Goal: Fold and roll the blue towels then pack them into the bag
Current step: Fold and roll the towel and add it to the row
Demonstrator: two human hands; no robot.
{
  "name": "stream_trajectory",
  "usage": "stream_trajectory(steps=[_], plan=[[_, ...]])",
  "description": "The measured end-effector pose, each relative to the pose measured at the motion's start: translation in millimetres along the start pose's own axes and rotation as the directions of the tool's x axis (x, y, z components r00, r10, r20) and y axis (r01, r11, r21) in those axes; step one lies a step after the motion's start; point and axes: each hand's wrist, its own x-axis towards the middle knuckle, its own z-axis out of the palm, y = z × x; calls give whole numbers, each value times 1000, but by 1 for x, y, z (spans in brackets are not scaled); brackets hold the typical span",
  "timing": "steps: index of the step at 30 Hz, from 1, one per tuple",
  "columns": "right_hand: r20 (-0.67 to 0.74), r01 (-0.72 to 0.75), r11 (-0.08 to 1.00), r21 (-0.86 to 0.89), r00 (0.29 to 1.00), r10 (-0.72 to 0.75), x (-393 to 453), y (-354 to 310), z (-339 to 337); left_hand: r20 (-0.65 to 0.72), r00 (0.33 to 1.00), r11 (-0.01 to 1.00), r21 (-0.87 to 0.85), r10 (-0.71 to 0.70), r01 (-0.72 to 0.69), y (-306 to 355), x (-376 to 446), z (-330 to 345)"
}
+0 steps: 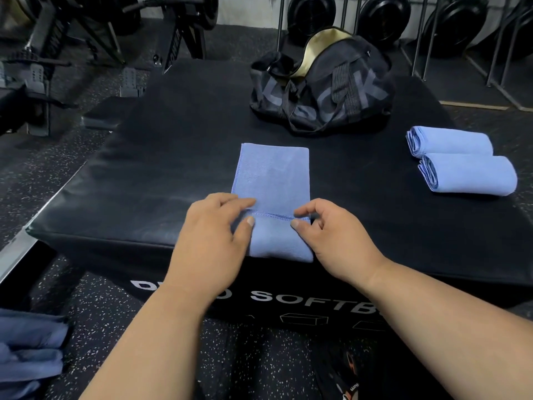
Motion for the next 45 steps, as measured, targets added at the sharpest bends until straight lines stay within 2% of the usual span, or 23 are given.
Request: stream_trajectory(steps=[3, 7, 8, 10, 12, 13, 16, 20, 28, 32, 34, 36, 39, 42, 45], plan=[[-6, 15, 999, -36, 1000, -15, 2, 3, 1, 50, 997, 998, -1, -55, 55, -11, 1, 9], [-8, 36, 996, -84, 999, -37, 2, 4, 3, -35, 993, 993, -24, -113, 112, -16, 6, 3], [-9, 41, 995, -93, 999, -42, 2, 5, 3, -69, 994, 996, -6, -89, 89, -14, 6, 0], [-8, 44, 994, -100, 999, -45, 2, 5, 3, -94, 995, 999, 30, 45, -43, -9, 3, -4], [-9, 43, 994, -98, 999, -44, 2, 5, 2, -3, 986, 986, 17, 167, -167, -7, -1, -7], [-13, 43, 995, -94, 999, -44, 1, 4, 2, 67, 981, 984, -12, 180, -179, -8, -4, -9], [-32, 47, 996, -78, 998, -49, -1, 3, 3, 228, 966, 991, -84, 124, -108, -22, -11, -13], [-44, 53, 996, -77, 997, -56, -5, 1, 3, 263, 961, 996, -49, 82, -72, -39, -12, -22], [-81, 74, 990, -123, 993, -84, -12, -6, 3, 247, 962, 993, 11, 114, -120, -41, -12, -21], [-144, 163, 978, -131, 973, -181, -23, -2, 6, 229, 968, 995, -4, 100, -102, -36, -13, -23], [-117, 270, 950, -154, 950, -289, -30, 1, 3, 242, 962, 991, -51, 129, -120, -33, -13, -26], [-13, 370, 898, -238, 924, -383, -33, 4, -3, 281, 941, 980, -113, 189, -163, -31, -11, -28], [164, 447, 825, -345, 894, -416, -34, 6, -7, 289, 939, 979, -135, 185, -151, -28, -14, -31], [139, 446, 847, -288, 895, -424, -34, 7, -7, 270, 953, 986, -136, 133, -99, -24, -21, -34], [95, 327, 943, -67, 942, -321, -37, -1, -13, 264, 955, 976, -200, 139, -87, -16, -26, -40]])
